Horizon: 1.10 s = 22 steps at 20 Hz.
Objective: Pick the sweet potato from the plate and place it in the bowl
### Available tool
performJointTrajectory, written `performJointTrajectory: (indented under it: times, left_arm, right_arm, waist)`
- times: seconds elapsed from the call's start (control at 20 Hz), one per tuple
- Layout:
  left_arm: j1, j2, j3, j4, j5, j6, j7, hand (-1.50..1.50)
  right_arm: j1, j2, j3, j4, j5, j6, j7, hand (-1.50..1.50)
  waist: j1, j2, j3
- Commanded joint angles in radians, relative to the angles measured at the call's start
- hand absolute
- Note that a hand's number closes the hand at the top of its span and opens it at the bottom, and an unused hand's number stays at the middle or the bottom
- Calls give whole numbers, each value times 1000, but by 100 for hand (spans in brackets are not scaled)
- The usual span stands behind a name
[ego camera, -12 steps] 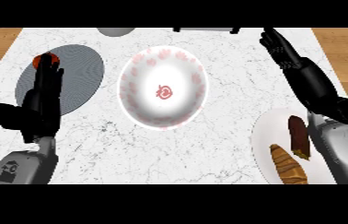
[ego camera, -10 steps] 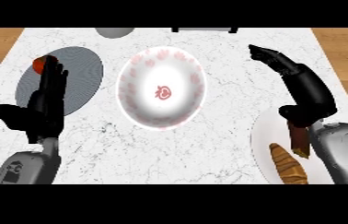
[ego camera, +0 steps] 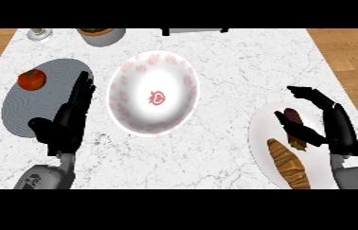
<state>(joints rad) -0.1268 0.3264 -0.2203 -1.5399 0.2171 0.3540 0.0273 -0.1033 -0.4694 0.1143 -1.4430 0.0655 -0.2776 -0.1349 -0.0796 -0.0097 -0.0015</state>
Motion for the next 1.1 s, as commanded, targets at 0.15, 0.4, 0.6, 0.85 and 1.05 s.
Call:
performJointTrajectory:
  times: [0.15,0.4,0.6,0.85,1.05]
  left_arm:
    - [-35,-42,-61,1,-35,-8,24,0]
    - [-11,-37,-44,4,-17,-76,18,0]
    - [-10,-41,-53,-52,-48,-30,70,0]
    - [-15,-47,-42,-44,-44,-76,39,0]
    - [-47,-88,-60,-8,-78,-50,51,0]
  right_arm:
    - [314,164,-31,-202,53,-267,-331,-150]
    - [385,93,-19,-454,235,-346,-13,-150]
    - [455,6,-62,-602,345,-305,270,-150]
    - [359,-50,-91,-659,316,-105,568,-150]
    - [335,-72,-74,-659,343,-10,742,-150]
  waist:
    - [33,3,2]
    - [66,7,0]
    - [66,5,-1]
    - [79,8,0]
    - [76,10,0]
